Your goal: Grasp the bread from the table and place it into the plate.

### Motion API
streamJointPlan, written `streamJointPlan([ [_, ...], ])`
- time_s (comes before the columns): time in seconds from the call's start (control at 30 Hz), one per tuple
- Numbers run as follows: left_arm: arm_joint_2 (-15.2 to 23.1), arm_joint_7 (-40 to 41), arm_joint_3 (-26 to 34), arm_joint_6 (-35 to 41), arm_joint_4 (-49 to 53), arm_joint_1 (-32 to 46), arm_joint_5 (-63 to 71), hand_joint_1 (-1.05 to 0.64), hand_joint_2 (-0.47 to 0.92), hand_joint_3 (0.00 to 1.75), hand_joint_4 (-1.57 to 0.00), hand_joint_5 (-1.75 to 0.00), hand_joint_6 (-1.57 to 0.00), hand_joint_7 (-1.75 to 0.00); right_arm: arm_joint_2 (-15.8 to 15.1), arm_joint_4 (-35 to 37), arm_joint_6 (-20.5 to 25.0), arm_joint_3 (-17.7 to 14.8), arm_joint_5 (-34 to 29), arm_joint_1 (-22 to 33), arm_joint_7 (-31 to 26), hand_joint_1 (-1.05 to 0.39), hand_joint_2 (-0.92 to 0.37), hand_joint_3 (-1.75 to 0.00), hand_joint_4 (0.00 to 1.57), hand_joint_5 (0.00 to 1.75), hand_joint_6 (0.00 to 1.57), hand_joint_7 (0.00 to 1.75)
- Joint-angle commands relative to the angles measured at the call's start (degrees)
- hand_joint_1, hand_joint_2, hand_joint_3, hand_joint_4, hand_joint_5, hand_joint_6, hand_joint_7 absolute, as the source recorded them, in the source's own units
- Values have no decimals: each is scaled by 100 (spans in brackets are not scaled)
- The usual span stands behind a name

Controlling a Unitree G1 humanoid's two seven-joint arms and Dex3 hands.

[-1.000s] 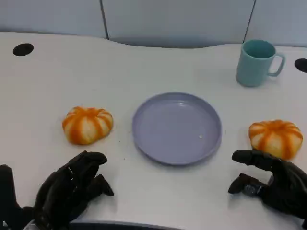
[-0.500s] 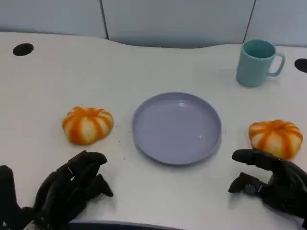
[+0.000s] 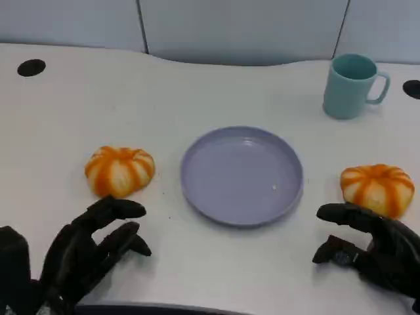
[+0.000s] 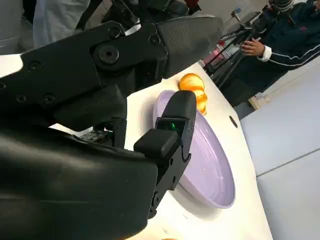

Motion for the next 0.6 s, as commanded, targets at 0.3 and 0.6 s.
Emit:
streamJointPlan([
  [0.3,891,2035,-805,-2426,-524,142,2947,-50,92,7,-15,-136,-36,-64,-8,-7,-63,35,-42,98,-39,-40,-92,-14,53,132,67,71],
  [0.6,1553,4060,-1365,-2483,-971,-53,5230,-54,92,2,-6,-124,-41,-33,3,-67,-70,59,-54,132,-73,-41,-92,-14,52,132,64,74],
])
